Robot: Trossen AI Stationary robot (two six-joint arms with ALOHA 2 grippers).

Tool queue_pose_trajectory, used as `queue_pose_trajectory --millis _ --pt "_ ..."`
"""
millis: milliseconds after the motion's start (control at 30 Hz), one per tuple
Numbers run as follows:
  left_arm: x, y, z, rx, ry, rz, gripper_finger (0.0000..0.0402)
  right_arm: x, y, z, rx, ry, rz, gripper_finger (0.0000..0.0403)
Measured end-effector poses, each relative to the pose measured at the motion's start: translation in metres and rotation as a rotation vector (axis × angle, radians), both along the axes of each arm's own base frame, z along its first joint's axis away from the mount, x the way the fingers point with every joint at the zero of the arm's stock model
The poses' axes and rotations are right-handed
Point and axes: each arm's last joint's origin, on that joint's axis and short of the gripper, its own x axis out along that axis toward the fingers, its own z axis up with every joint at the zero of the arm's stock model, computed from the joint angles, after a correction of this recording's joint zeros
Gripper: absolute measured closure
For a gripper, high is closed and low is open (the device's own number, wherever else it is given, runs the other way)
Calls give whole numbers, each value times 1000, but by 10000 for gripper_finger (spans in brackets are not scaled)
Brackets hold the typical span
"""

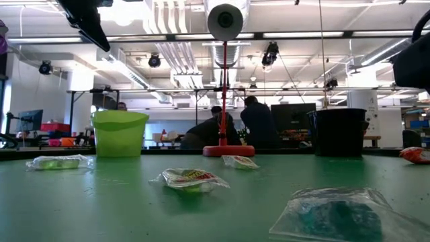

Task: Sort candy
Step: Put the red candy into the black bucket

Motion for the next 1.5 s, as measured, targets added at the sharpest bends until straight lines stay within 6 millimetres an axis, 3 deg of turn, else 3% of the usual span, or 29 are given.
queue_pose_trajectory --millis 500,767,1033,1500 --pt "0 0 0 0 -1 0 278 3 3 2 13 -15 1 381" --pt "0 0 0 1 -1 1 278 16 14 21 51 -78 19 388" --pt "0 0 0 0 -1 1 278 25 19 46 -23 -90 46 390" --pt "0 0 0 2 -1 0 278 26 19 49 -31 -98 44 393"
